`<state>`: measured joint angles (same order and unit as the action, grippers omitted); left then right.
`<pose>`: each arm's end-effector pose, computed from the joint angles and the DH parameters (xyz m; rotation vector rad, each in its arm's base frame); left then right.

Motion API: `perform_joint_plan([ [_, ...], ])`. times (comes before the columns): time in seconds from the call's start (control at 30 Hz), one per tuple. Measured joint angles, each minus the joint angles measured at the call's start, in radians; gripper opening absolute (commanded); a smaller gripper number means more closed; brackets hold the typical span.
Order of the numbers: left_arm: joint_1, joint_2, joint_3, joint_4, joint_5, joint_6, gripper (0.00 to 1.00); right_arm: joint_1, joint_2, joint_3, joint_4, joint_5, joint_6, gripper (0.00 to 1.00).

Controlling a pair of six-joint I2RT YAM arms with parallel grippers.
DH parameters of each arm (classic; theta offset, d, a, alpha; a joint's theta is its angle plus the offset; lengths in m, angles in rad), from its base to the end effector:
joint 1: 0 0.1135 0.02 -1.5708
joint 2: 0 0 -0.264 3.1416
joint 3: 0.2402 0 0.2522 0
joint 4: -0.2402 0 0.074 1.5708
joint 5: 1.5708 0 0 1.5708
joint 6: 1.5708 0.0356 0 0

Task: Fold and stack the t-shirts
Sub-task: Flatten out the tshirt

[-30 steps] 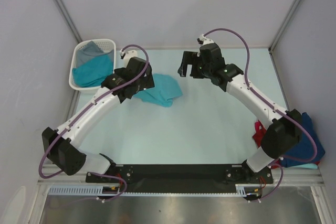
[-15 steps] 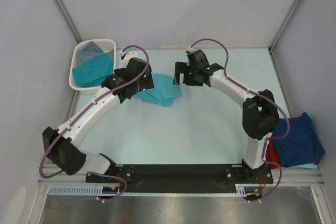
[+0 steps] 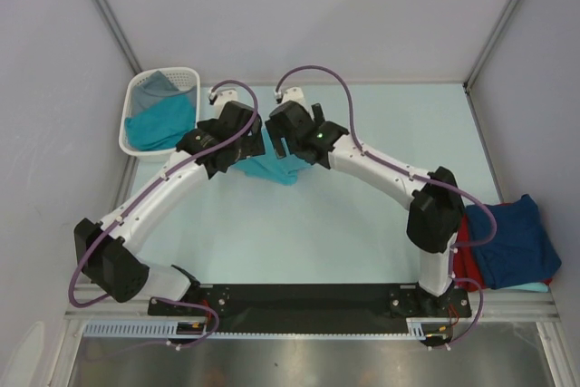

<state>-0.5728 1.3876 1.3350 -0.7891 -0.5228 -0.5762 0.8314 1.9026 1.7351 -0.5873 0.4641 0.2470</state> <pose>0.2529 -0.1420 0.3419 -0.2347 2.2615 0.0389 0.3046 0.3104 0.3089 -0.4221 2.1903 0.0425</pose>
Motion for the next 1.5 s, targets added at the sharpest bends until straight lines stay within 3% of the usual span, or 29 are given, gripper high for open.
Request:
perform_joint_plan([
  [0.2, -0.002, -0.007, 0.0, -0.007, -0.01, -0.004, 0.99, 0.13, -0.025, 0.008, 0.007, 0.323, -0.104, 1.0],
  [0.33, -0.003, -0.021, 0.0, -0.006, -0.033, -0.016, 1.0, 0.175, -0.026, -0.013, 0.13, 0.576, -0.233, 1.0],
  [0.4, -0.001, -0.031, -0.006, -0.008, -0.053, -0.019, 1.0, 0.196, -0.028, -0.053, 0.279, 0.715, -0.343, 0.96],
  [0.47, -0.001, -0.043, -0.016, -0.013, -0.071, -0.022, 1.0, 0.218, -0.028, -0.105, 0.506, 0.816, -0.517, 1.0],
  [0.6, -0.003, -0.057, -0.021, -0.024, -0.103, -0.027, 0.99, 0.25, -0.027, -0.241, 1.12, 0.944, -0.963, 1.0],
  [0.77, -0.003, -0.063, -0.025, -0.042, -0.12, -0.03, 0.99, 0.267, 0.009, -0.17, 1.489, 0.999, -1.281, 1.0],
  [1.0, -0.003, -0.086, -0.061, -0.055, -0.117, -0.029, 0.99, 0.291, 0.009, -0.121, 1.654, 1.015, -1.421, 1.0],
  [1.5, -0.008, -0.095, -0.08, -0.062, -0.064, -0.028, 0.99, 0.257, 0.039, -0.265, 1.686, 1.038, -1.454, 1.0],
])
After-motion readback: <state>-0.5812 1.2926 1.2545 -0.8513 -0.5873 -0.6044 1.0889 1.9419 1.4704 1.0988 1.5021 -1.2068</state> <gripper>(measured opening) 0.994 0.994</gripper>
